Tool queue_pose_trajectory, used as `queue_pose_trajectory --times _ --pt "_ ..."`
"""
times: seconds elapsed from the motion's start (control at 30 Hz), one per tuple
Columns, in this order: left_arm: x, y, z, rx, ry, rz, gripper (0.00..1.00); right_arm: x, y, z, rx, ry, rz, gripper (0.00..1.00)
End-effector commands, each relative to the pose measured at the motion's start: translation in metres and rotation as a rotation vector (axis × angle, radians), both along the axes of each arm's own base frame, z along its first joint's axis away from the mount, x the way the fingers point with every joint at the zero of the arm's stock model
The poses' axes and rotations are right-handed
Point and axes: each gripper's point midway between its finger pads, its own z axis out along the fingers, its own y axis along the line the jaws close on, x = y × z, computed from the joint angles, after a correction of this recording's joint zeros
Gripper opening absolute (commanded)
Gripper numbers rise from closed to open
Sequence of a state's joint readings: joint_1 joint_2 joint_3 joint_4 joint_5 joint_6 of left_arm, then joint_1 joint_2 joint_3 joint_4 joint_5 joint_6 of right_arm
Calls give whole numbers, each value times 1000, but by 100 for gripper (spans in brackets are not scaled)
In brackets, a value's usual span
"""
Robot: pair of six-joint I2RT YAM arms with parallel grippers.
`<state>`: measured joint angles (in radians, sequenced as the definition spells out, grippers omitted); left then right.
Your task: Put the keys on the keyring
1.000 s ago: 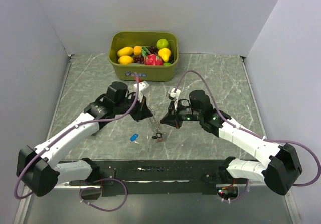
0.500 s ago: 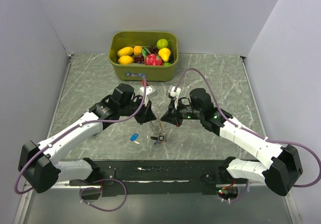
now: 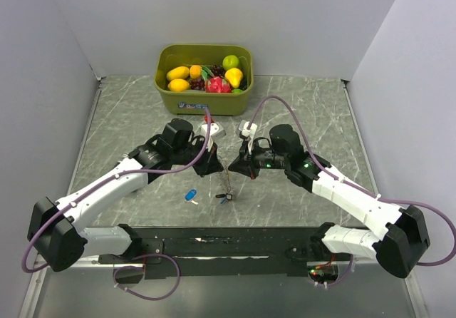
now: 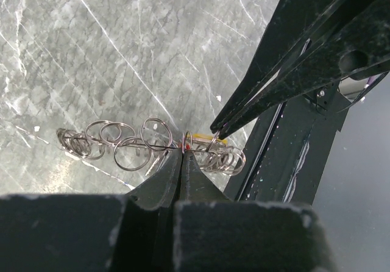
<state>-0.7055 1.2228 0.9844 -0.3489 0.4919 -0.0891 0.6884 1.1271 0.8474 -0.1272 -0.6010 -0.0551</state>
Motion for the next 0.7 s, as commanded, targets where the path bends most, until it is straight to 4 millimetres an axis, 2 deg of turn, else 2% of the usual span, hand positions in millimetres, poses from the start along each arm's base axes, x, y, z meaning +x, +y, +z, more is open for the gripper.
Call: queue_pose_trajectory --times 0.0,0.67 --pt "6 -14 37 -86 -97 -45 1 12 4 27 40 -76 -13 0" --pt "3 -14 39 -92 -107 -50 1 11 3 29 45 -83 -18 0"
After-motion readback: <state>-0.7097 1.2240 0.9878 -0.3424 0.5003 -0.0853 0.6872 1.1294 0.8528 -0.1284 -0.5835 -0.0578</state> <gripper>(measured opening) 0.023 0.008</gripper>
